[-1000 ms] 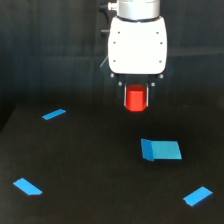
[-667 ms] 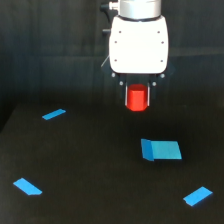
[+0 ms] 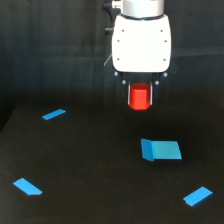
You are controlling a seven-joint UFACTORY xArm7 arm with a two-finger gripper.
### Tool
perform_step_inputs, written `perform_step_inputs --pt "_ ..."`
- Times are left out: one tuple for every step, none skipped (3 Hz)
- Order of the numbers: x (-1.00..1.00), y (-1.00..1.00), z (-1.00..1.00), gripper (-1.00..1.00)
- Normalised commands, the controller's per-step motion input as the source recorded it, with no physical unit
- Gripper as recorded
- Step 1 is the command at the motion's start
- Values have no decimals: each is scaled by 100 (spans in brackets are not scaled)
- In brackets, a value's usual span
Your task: Pick up the red object from the table
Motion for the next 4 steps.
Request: perform_step_inputs --pt "10 -1 3 -100" --pt "18 -11 -3 -100" --pt "25 -9 8 -100" --pt "5 -5 4 -99"
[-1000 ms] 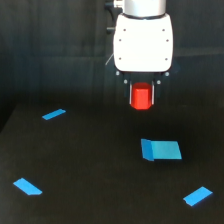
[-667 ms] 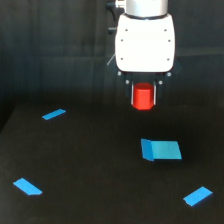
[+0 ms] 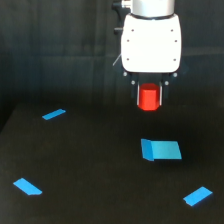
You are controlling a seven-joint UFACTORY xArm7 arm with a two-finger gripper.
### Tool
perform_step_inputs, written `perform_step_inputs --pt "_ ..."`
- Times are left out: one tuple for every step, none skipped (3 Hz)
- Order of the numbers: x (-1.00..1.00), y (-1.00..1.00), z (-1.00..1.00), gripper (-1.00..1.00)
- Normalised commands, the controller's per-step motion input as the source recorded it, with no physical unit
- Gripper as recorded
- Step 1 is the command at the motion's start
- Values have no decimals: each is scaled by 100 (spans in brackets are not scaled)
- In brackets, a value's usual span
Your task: Pick up the red object from the table
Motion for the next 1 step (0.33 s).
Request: perform_step_inputs --pt "10 -3 1 -93"
